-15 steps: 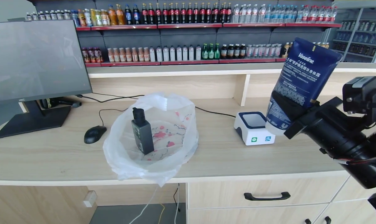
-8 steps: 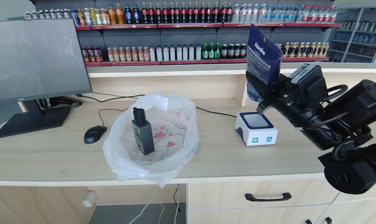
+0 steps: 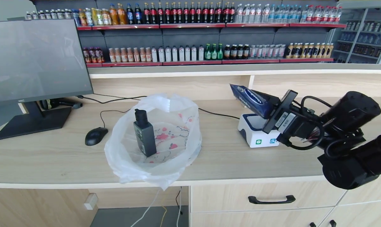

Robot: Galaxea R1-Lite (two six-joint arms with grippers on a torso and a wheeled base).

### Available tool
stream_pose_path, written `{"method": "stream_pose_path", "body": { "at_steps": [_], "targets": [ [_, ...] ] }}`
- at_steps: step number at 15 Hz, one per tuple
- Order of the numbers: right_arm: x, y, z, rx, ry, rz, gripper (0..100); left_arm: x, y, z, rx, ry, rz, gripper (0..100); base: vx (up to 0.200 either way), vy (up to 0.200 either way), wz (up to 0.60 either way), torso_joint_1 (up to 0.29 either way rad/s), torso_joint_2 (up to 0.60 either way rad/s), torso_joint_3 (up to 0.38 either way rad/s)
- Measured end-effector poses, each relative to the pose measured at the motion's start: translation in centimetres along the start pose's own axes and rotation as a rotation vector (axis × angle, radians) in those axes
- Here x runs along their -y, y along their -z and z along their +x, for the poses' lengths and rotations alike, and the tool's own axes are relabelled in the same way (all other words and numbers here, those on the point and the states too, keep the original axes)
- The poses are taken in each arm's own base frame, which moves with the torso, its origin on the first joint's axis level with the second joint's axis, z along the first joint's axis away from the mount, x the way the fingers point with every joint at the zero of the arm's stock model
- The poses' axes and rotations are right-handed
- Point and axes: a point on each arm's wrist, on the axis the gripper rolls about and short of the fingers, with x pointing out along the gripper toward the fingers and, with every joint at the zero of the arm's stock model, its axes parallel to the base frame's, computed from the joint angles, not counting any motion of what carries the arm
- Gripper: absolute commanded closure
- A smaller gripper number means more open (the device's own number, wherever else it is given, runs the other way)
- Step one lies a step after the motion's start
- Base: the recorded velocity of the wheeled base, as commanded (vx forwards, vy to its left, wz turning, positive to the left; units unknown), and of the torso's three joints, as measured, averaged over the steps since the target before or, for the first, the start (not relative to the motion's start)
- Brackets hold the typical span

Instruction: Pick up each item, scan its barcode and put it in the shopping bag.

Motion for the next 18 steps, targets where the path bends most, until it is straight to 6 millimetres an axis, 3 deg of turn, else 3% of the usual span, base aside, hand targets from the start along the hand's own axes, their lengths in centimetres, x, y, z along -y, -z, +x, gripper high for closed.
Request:
{"method": "stream_pose_path", "body": {
  "at_steps": [2,5,18],
  "targets": [
    [-0.7,1.6,-1.3,0.014,-0.060,-0.074,100,0.0,0.0,0.0,0.000,0.000,0.000,0,0.000,0.000,0.00,0.000,0.00,0.000],
    [-1.3,3.0,-1.8,0.034,-0.095,-0.130,100,0.0,0.0,0.0,0.000,-0.001,0.000,0,0.000,0.000,0.00,0.000,0.00,0.000],
    [-3.8,5.0,-2.4,0.048,-0.159,-0.167,100,0.0,0.0,0.0,0.000,0.000,0.000,0,0.000,0.000,0.00,0.000,0.00,0.000]
  ]
}}
